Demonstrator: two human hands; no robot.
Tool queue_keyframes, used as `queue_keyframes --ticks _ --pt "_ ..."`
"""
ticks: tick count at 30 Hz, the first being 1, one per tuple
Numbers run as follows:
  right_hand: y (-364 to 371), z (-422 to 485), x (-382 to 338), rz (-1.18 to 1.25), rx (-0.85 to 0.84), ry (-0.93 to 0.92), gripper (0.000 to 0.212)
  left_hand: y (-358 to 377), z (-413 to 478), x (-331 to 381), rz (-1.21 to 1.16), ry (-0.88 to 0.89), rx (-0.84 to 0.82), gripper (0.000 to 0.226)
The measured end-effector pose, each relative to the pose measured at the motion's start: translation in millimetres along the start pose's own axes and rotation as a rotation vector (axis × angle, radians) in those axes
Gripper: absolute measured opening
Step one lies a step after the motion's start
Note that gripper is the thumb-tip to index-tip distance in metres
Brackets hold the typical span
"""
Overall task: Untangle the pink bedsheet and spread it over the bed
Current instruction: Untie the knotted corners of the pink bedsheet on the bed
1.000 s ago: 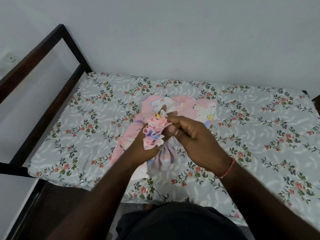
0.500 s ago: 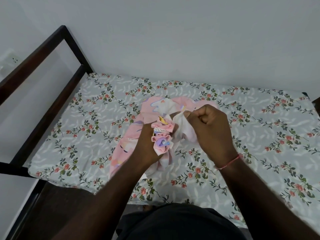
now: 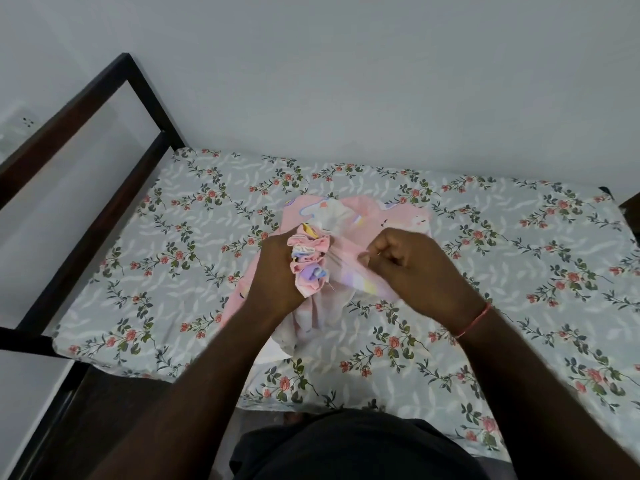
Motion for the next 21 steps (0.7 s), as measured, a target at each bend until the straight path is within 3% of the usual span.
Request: queue_keyframes --ticks 3,5,7,9,11,14,18,21 --pt "-37.8 -4.3 -0.1 0.091 0.354 0.001 0.017 4.5 -2.7 10.3 -0.053 0.021 0.012 0.030" --pt "-38.6 -8.8 0.4 0.208 0.438 0.036 0.020 14.5 -7.0 12.6 -0.109 0.037 -0.024 0.035" --pt "-26.8 -10.0 -0.5 0.316 0.391 0.066 0.022 25.7 -9.6 17.5 -0.151 0.039 -0.078 0.032" --pt "-9.1 -11.3 -9.0 0.387 0.267 0.034 0.013 33.7 -11.9 27.3 -0.166 0.055 -0.126 0.014" --pt "4.8 -13.8 -21.4 0.337 0.128 -0.055 0.015 36.0 -15.7 37.2 -0.241 0.100 -0.169 0.003" --pt "16.4 -15.2 -29.3 0.333 -0.069 -0.115 0.028 29.7 -20.2 43.9 -0.354 0.084 -0.250 0.021" --pt "16.5 -15.2 -21.3 0.471 -0.068 -0.060 0.022 24.6 -7.8 38.0 -0.249 0.134 -0.205 0.026" --pt "21.8 -9.5 -2.9 0.374 -0.079 0.026 0.017 17.5 1.2 23.8 -0.098 0.097 -0.121 0.016"
Point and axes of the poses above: each hand's wrist, its own z-axis towards the middle knuckle, its own y-axis out of the palm, x = y × z, the point moved 10 cm from there along z, towards the middle knuckle, and after that the axes turned 7 degrees about y, right-handed, at the moved point
